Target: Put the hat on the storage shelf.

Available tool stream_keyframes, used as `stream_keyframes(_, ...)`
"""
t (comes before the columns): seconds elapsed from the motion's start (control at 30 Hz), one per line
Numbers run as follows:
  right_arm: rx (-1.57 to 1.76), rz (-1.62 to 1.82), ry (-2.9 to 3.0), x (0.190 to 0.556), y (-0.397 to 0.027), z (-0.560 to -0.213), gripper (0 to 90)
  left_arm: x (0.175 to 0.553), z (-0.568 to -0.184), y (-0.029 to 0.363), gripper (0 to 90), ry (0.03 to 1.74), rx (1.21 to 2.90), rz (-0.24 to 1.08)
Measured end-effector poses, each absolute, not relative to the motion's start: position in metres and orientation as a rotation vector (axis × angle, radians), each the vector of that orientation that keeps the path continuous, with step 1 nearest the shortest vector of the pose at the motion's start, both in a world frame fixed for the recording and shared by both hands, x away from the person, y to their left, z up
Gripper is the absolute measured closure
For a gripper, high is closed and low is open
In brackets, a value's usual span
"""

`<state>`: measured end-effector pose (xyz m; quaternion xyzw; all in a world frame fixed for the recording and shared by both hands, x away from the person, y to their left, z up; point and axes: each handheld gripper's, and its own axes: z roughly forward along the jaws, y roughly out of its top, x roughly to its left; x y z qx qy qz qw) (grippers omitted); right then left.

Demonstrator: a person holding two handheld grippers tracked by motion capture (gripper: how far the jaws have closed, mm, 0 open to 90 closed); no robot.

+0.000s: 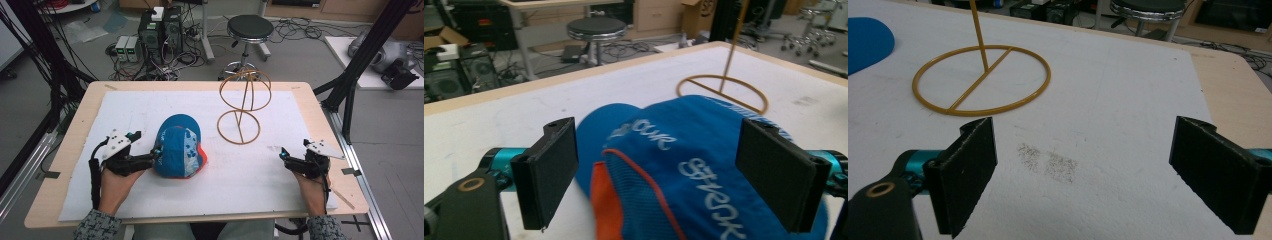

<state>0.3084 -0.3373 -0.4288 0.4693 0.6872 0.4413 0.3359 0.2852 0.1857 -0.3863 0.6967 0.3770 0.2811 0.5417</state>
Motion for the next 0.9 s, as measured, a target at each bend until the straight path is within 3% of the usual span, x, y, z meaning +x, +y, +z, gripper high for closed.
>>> stream_keyframes(0.47, 1.224, 1.144, 1.799, 0.308, -0.339, -0.429, 10.8, 0.286, -0.400, 0.162, 18.9, 0.838, 1.721, 0.599)
stream_keyframes(0.6, 1.223, 1.136, 1.805, 0.308, -0.338, -0.430, 10.8, 0.286, -0.402, 0.159, 26.1, 0.825, 1.748, 0.589)
stream_keyframes(0.7, 1.226, 1.137, 1.806, 0.308, -0.338, -0.430, 10.8, 0.286, -0.404, 0.160, 38.2, 0.837, 1.749, 0.555)
stream_keyframes(0.9, 1.220, 1.139, 1.800, 0.308, -0.339, -0.429, 10.8, 0.286, -0.403, 0.158, 39.2, 0.836, 1.752, 0.558)
